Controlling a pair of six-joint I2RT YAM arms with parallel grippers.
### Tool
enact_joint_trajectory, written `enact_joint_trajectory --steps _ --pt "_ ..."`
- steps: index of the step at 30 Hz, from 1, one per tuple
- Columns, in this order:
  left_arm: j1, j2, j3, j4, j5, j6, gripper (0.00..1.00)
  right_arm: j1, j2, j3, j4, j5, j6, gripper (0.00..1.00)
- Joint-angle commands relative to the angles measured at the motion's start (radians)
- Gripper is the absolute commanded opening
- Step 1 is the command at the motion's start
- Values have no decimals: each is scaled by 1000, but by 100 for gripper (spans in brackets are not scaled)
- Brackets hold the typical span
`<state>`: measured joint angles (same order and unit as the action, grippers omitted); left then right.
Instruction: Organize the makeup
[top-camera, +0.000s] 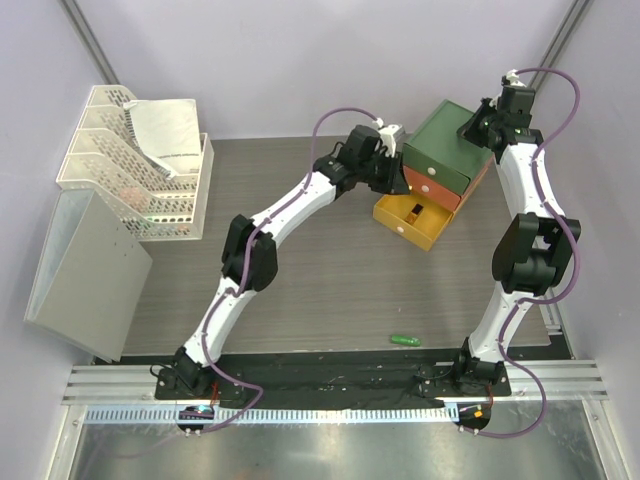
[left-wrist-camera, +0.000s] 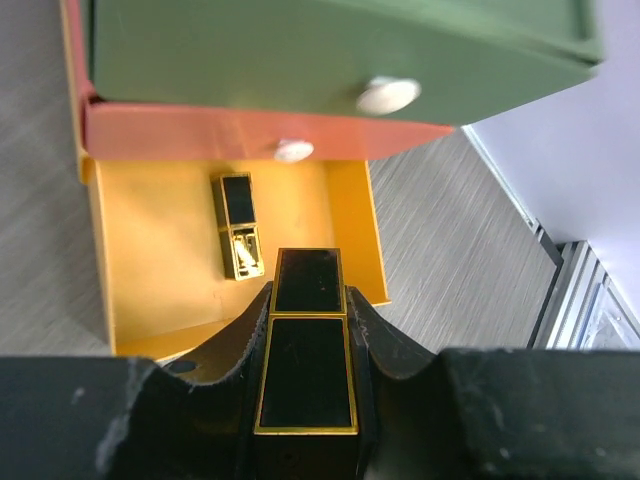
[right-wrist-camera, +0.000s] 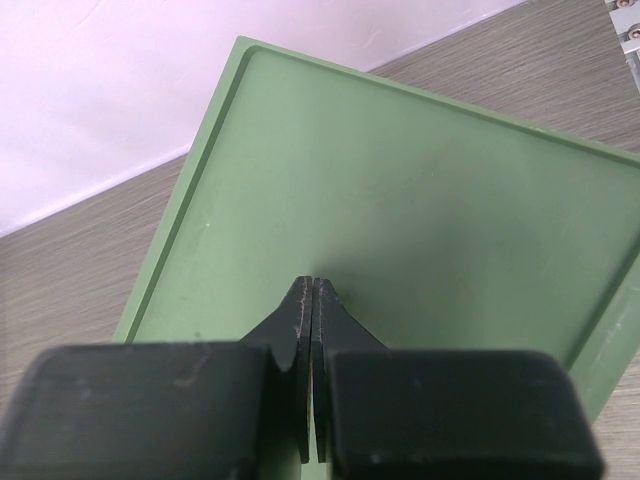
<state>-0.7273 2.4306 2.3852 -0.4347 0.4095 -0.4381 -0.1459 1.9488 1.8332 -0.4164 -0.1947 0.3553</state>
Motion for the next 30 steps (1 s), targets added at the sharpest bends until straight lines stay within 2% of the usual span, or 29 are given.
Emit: enact_joint_trajectory --steps 1,3,6,9,10,12,13,16,26,30 --pt "-7 34 29 96 49 -59 7 12 124 -92 -320 23 -24 1" --pt "-7 42 31 109 49 -65 7 12 125 -92 -320 21 -22 1" --pt "-9 53 32 126 49 -74 13 12 127 -89 -318 21 -22 1" --pt "-7 65 38 132 58 -83 31 12 128 -84 -320 23 -22 1" --pt "-7 68 40 131 58 -83 47 12 130 -84 -320 23 -22 1" --pt "-7 70 43 125 67 -80 59 12 130 -83 -320 23 -24 1" --pt "-7 71 43 123 69 -77 69 12 130 -81 -320 23 -24 1" --pt "-7 70 46 125 75 -70 81 12 130 -83 -320 23 -24 1" --pt "9 9 39 61 109 -16 86 12 130 -66 -321 28 -26 1" --pt "11 -62 -38 -10 114 62 88 12 130 -63 -320 28 -24 1"
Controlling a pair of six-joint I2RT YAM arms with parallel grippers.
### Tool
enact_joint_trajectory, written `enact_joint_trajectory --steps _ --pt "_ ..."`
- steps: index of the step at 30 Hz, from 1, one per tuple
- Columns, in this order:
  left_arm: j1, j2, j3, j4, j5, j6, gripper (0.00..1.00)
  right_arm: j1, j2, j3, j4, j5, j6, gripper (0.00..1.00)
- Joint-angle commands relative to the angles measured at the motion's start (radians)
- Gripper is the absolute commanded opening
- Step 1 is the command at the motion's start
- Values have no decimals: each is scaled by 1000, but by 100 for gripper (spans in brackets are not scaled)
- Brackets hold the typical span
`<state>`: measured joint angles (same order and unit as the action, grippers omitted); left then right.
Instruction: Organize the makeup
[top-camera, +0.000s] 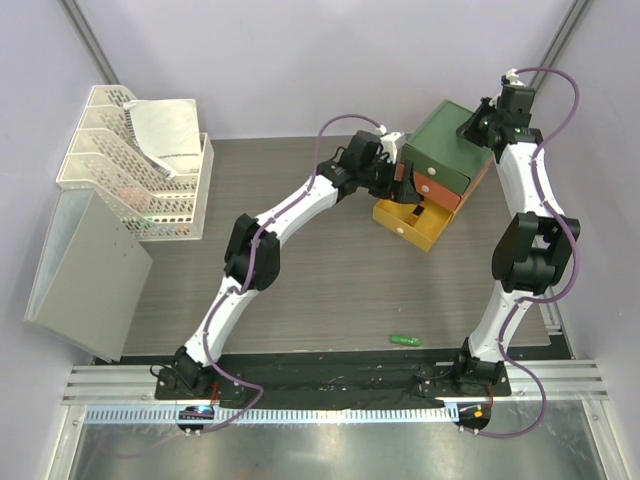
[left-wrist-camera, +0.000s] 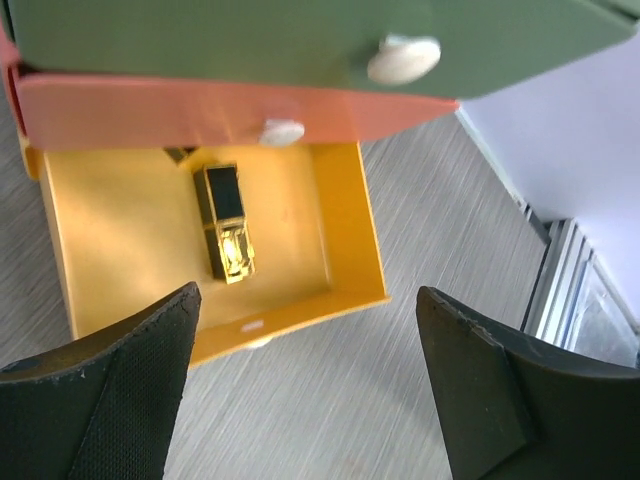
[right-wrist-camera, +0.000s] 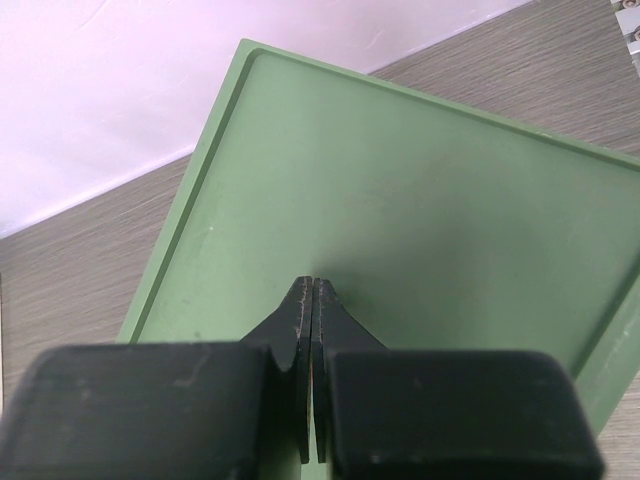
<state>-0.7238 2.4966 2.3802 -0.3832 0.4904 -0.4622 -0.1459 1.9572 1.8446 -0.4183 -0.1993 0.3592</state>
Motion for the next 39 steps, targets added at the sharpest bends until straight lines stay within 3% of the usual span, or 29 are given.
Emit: enact_joint_trajectory --steps 1,8,13,19,25,31,39 --pt "7 -152 -47 -80 24 114 88 12 121 -73 -320 32 -26 1" --pt "9 -272 -209 -189 -13 221 90 12 118 -64 -321 31 -25 1" --pt "9 -373 -364 -238 -45 273 99 12 105 -42 -310 20 -26 1" --pt "7 -518 -602 -211 -47 287 100 14 62 137 -306 32 -37 1" --pt "-45 -576 -632 -279 -29 396 100 14 40 245 -316 18 -13 1" --pt "-187 -561 -593 -434 -105 572 100 16 31 222 -332 3 0 1" --pt "-348 -541 -644 -436 -184 657 98 14 16 183 -344 -3 -2 1"
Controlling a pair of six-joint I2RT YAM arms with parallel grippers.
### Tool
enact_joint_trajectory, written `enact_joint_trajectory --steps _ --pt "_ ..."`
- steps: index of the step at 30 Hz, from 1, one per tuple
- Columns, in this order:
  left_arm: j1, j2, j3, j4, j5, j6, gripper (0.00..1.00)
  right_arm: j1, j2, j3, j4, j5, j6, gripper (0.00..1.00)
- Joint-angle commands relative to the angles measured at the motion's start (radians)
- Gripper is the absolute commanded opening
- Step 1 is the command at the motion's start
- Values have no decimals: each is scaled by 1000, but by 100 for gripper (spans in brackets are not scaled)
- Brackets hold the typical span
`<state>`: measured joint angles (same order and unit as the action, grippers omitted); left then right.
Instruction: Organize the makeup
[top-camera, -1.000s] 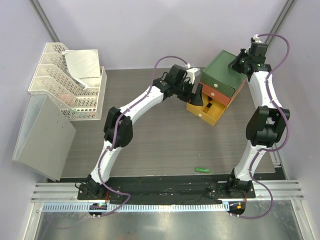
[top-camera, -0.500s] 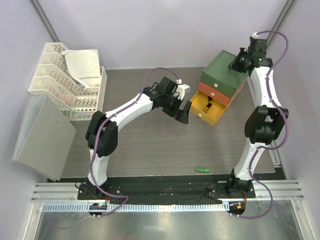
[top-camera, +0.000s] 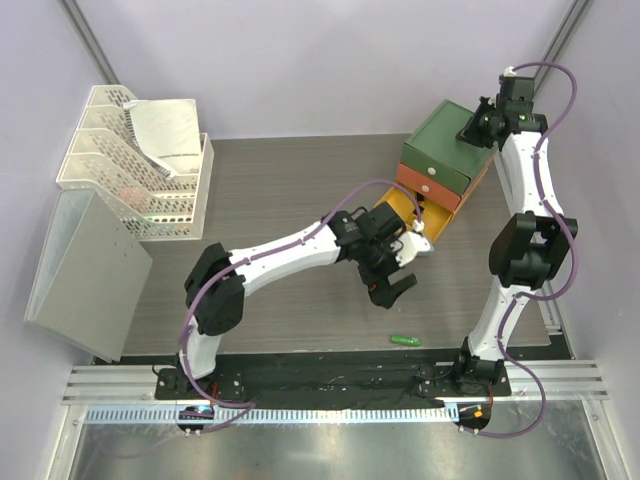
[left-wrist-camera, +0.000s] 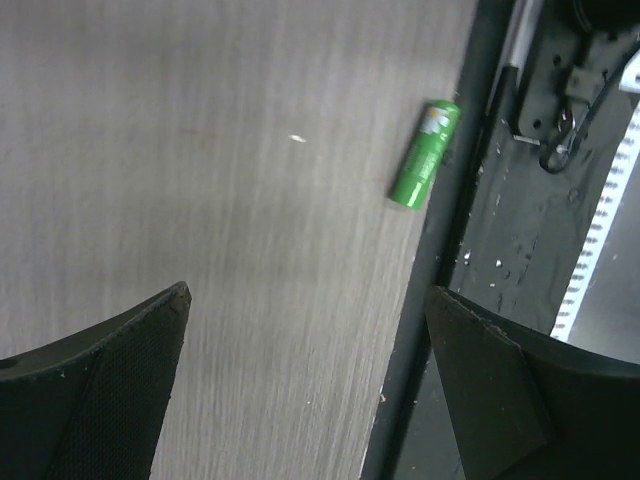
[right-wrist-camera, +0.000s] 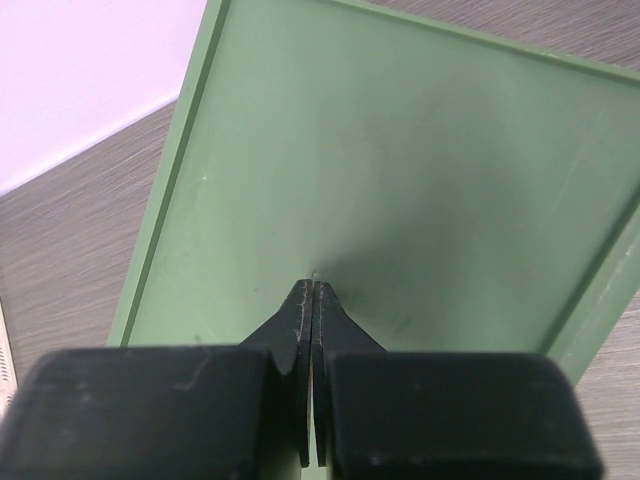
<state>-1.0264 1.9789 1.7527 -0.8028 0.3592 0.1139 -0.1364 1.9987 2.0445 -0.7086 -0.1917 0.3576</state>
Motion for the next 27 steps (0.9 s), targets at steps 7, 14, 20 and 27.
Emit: enact_joint_trajectory --steps 7,14,20,27 --pt "-173 6 -64 27 -120 159 97 4 -57 -49 -74 -11 15 1" --pt "-207 1 -139 102 -81 176 95 4 -116 -136 -88 -5 49 1" --pt "-213 44 -108 122 -63 184 95 3 -143 -210 -86 15 50 1" --pt "-245 87 -61 146 -63 168 95 3 -158 -231 -72 8 75 1"
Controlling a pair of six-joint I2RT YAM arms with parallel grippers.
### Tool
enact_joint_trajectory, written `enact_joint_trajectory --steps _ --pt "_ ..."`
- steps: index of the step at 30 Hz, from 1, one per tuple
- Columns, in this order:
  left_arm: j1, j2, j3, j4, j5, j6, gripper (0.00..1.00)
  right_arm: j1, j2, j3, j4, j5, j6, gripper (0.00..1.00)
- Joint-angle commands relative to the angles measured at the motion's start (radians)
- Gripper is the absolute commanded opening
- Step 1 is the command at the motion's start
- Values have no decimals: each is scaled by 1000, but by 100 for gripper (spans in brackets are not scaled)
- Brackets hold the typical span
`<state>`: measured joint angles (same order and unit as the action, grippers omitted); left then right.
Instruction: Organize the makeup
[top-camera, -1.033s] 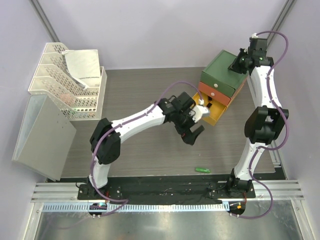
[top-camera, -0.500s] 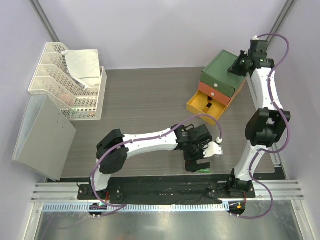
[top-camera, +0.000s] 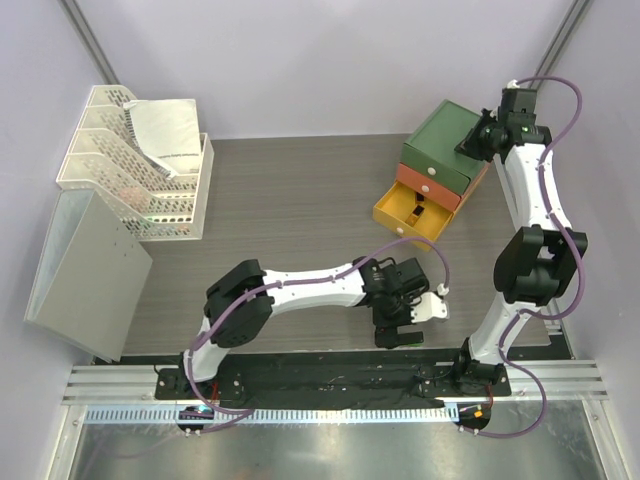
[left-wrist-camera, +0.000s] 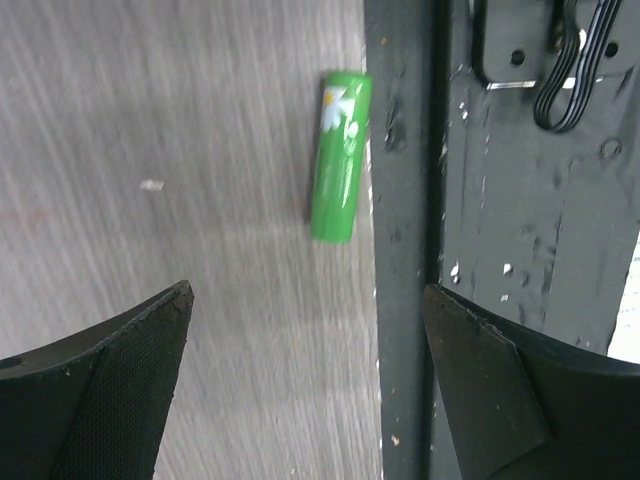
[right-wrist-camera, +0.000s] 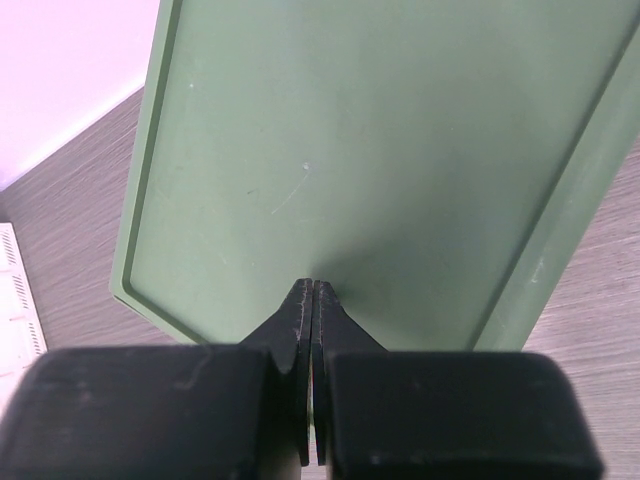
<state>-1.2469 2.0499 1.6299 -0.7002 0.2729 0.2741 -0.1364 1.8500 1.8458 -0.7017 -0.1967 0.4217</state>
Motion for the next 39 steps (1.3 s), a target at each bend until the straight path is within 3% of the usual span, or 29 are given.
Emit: enact_joint_trajectory --steps 1,11,15,26,31,36,39 --pt "-28 29 67 45 25 7 95 3 -6 -31 -78 13 14 1" --pt "-40 93 59 117 20 -45 89 3 -3 -45 -65 14 37 1" --pt "-40 92 2 221 0 -93 88 3 -9 -59 -62 17 40 1" --pt "-40 194 88 231 -8 -128 80 3 -31 -80 -61 34 45 1" --pt "-40 216 97 212 -52 -121 66 3 -40 -89 -59 37 43 1" --pt "-40 242 81 190 -103 -119 36 3 -38 -83 -59 36 43 1" --pt "-39 251 79 170 -127 -122 29 3 -32 -77 -56 34 45 1"
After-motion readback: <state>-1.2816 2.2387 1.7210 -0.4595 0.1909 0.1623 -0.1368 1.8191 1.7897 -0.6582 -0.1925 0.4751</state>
